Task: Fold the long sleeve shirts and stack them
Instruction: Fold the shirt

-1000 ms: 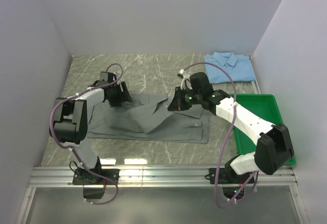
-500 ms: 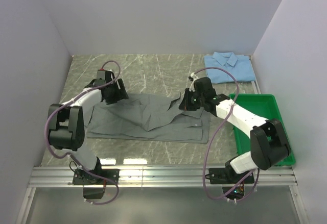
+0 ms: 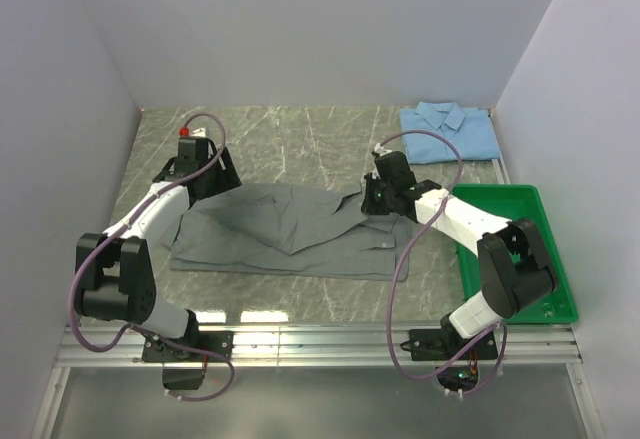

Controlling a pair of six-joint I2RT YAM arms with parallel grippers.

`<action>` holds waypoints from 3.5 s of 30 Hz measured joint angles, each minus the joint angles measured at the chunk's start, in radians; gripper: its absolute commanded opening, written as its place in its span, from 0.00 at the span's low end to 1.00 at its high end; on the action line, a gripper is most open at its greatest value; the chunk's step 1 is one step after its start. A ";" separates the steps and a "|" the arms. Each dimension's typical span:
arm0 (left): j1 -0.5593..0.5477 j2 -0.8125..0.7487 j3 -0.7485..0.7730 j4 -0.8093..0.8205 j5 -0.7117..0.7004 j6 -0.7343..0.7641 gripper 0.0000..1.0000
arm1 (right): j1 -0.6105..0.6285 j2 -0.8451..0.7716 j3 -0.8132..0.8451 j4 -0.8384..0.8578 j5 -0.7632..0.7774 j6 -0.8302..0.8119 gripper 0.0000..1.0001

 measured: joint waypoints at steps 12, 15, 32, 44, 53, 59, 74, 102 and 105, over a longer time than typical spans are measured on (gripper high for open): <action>-0.001 0.017 0.000 -0.027 0.005 -0.006 0.74 | -0.021 0.000 -0.010 -0.057 0.072 0.092 0.12; -0.005 0.041 0.000 -0.033 0.007 -0.006 0.75 | -0.021 0.000 -0.027 -0.071 0.074 0.117 0.13; -0.079 0.083 0.001 -0.069 0.012 -0.024 0.74 | -0.021 -0.153 -0.027 -0.088 0.072 0.123 0.46; -0.062 0.073 -0.099 0.022 -0.004 -0.233 0.69 | 0.154 0.210 0.080 0.372 -0.505 0.284 0.46; -0.001 0.140 -0.133 0.113 -0.004 -0.323 0.69 | 0.264 0.521 0.277 0.481 -0.683 0.352 0.46; 0.034 0.170 -0.135 0.179 0.014 -0.385 0.68 | 0.245 0.602 0.275 0.401 -0.720 0.370 0.46; 0.084 0.134 -0.059 0.069 -0.097 -0.381 0.76 | 0.135 0.294 0.203 -0.005 -0.469 0.114 0.46; 0.014 0.369 0.158 -0.029 -0.254 -0.406 0.67 | 0.265 0.217 0.127 -0.438 -0.021 -0.239 0.46; 0.010 0.480 0.303 -0.040 -0.249 -0.359 0.68 | 0.309 0.251 0.166 -0.459 -0.024 -0.250 0.45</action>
